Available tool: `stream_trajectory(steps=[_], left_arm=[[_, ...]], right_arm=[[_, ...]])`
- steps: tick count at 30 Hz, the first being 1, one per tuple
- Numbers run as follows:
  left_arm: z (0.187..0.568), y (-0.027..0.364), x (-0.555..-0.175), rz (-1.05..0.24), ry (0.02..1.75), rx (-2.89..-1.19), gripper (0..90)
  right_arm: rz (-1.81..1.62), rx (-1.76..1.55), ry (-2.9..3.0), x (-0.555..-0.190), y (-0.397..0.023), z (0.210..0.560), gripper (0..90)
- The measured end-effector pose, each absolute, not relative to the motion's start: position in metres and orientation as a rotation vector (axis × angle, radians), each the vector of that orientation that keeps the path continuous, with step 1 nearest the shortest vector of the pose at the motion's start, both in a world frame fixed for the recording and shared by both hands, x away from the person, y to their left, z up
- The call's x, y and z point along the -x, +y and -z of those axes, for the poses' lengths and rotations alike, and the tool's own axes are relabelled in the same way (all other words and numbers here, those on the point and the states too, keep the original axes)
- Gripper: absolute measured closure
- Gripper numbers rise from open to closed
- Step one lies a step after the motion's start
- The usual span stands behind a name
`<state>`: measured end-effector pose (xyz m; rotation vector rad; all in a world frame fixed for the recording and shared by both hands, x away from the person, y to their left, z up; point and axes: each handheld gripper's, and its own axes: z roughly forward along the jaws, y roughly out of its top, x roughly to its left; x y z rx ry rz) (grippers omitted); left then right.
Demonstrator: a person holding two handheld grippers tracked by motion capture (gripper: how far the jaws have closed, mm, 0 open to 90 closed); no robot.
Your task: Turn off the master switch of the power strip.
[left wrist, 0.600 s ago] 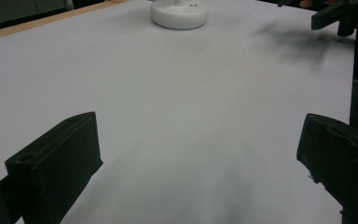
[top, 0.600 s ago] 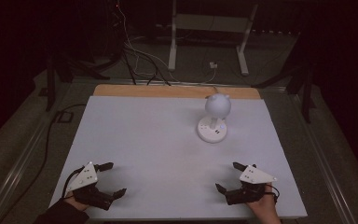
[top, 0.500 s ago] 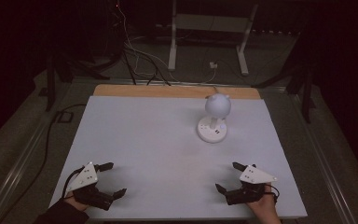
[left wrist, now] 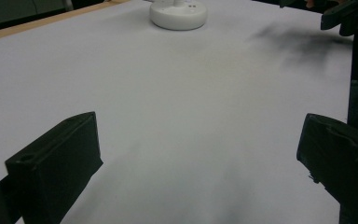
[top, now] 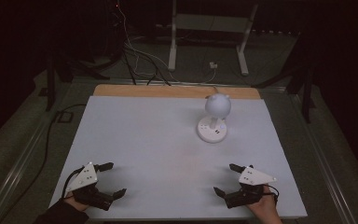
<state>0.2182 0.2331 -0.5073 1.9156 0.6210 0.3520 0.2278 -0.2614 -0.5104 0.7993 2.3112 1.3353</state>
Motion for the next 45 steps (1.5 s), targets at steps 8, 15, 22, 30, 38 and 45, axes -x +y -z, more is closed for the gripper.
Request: stream_trajectory(steps=[8,15,22,30,38,45], left_arm=[[0.507,0.233,-0.218,-0.346,0.617,-1.916,0.1],[0.508,0.233,-0.218,-0.343,0.617,-1.916,0.1],[0.508,0.233,-0.218,-0.341,0.619,-1.914,0.1],[0.508,0.233,-0.218,-0.335,0.621,-1.913,0.1],[0.508,0.234,-0.218,-0.332,0.620,-1.913,0.1],[0.508,0.233,-0.218,-0.330,0.619,-1.913,0.1]], right_arm=[[-1.329,-0.763,2.371,-0.226,-0.254,0.508,0.0],[-1.344,-0.753,2.427,-0.225,-0.250,0.505,0.0],[-1.389,-0.767,2.445,-0.227,-0.246,0.493,0.0],[-1.421,-0.765,2.444,-0.228,-0.243,0.478,0.0],[-1.451,-0.767,2.443,-0.233,-0.241,0.467,0.0],[-1.476,-0.756,2.435,-0.239,-0.240,0.455,0.0]])
